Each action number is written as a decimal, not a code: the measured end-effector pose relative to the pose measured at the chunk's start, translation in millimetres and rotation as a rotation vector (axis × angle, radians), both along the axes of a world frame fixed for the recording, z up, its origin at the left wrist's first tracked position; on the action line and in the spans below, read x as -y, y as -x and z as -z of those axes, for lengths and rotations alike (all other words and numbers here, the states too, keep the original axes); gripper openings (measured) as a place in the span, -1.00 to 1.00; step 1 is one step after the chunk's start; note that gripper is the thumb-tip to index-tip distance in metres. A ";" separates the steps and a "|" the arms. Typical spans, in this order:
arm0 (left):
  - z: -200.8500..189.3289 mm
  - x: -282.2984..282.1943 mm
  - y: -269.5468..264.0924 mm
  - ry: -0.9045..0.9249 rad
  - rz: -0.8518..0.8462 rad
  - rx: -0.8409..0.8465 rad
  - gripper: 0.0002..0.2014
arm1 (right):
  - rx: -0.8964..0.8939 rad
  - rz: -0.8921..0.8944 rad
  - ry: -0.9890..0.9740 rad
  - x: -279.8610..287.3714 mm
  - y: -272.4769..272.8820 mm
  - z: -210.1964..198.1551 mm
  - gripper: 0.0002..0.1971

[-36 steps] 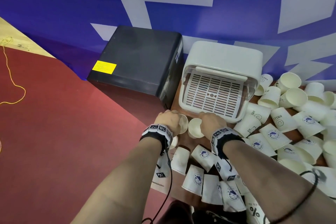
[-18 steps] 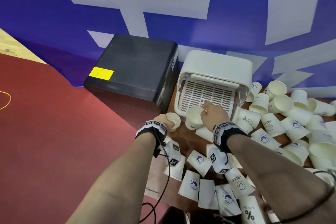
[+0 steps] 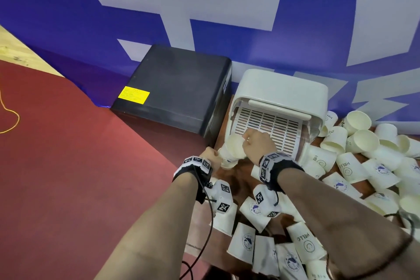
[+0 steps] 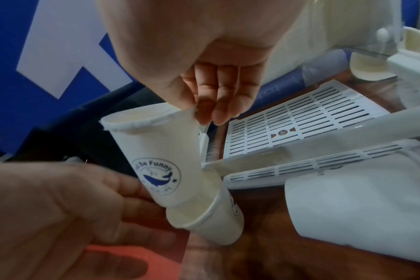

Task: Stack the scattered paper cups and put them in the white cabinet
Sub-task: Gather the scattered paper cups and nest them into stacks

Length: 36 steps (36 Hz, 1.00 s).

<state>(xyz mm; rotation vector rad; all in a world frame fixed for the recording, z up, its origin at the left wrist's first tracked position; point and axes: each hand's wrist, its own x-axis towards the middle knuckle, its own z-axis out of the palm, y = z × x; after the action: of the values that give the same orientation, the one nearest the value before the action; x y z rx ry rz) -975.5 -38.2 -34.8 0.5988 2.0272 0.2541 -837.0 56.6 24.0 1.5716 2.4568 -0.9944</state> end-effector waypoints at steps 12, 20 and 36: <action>-14.0 13.0 -1.6 -0.082 0.053 -0.159 -0.51 | 0.148 -0.141 -0.032 14.2 6.3 -2.2 -0.74; -32.5 25.0 -2.5 -0.069 0.113 -0.227 -0.54 | 0.190 -0.127 -0.028 21.6 -6.9 -19.4 -0.78; -103.6 4.5 -130.0 -0.310 0.719 -0.369 -0.74 | 0.181 0.154 -0.081 65.9 -132.4 -47.9 -0.73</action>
<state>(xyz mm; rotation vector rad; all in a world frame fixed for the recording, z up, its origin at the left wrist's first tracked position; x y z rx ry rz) -845.5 -42.8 68.8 1.6135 1.9763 0.0188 -704.6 -9.2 71.9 1.8123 2.3101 -0.7407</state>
